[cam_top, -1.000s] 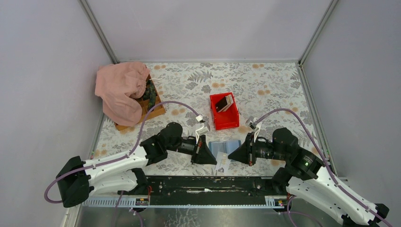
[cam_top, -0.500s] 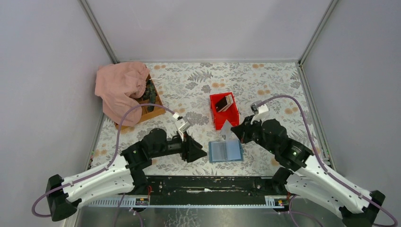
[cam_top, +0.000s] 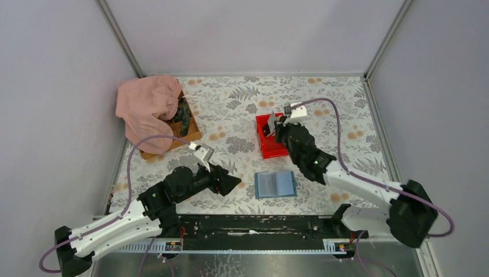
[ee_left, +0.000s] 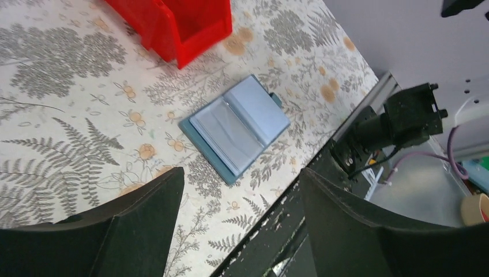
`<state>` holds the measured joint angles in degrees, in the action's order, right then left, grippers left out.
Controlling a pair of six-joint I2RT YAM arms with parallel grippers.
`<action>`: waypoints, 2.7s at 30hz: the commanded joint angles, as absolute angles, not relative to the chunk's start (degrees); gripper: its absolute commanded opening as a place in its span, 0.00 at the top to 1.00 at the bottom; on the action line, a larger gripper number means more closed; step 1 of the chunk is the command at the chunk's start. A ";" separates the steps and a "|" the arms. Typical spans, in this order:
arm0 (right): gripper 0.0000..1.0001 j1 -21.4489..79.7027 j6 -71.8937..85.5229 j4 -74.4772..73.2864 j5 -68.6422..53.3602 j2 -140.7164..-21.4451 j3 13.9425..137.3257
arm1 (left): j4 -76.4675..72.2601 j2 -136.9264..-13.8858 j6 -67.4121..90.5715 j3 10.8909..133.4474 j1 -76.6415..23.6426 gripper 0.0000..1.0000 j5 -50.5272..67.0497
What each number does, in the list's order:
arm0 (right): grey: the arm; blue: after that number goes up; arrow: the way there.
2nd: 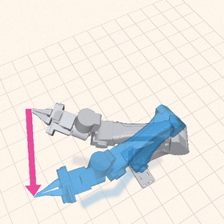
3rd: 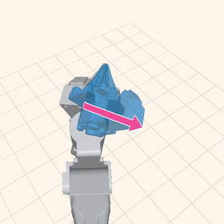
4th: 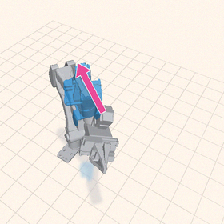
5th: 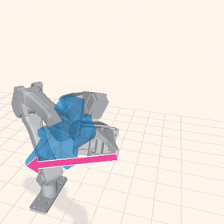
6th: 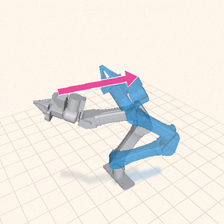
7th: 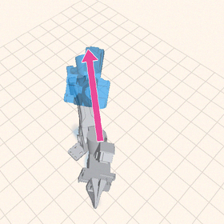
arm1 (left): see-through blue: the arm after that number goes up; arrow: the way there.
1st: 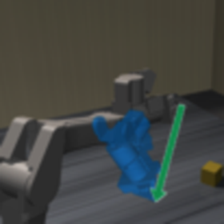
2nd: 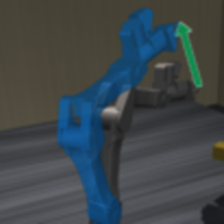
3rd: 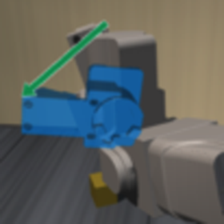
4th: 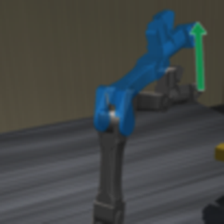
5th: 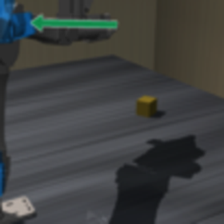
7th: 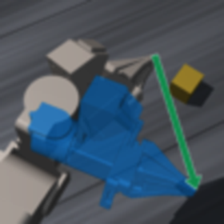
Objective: Take the credit cards out of the card holder
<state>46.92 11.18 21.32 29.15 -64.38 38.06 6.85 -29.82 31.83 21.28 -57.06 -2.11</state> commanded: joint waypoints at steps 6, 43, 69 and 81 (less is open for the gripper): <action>1.00 40.58 13.53 34.67 29.62 -80.14 47.83 | 9.75 -25.59 31.24 20.79 -57.26 0.19 -10.14; 1.00 33.93 21.93 35.27 19.04 -86.54 41.57 | 9.67 -26.44 30.89 20.50 -57.23 0.18 -10.15; 1.00 32.27 24.55 44.75 17.53 -94.40 41.57 | 10.30 -28.90 30.94 21.25 -57.59 0.18 -9.51; 0.68 32.28 23.32 44.52 17.24 -94.06 41.57 | 9.88 -30.13 30.59 21.66 -57.69 0.17 -9.20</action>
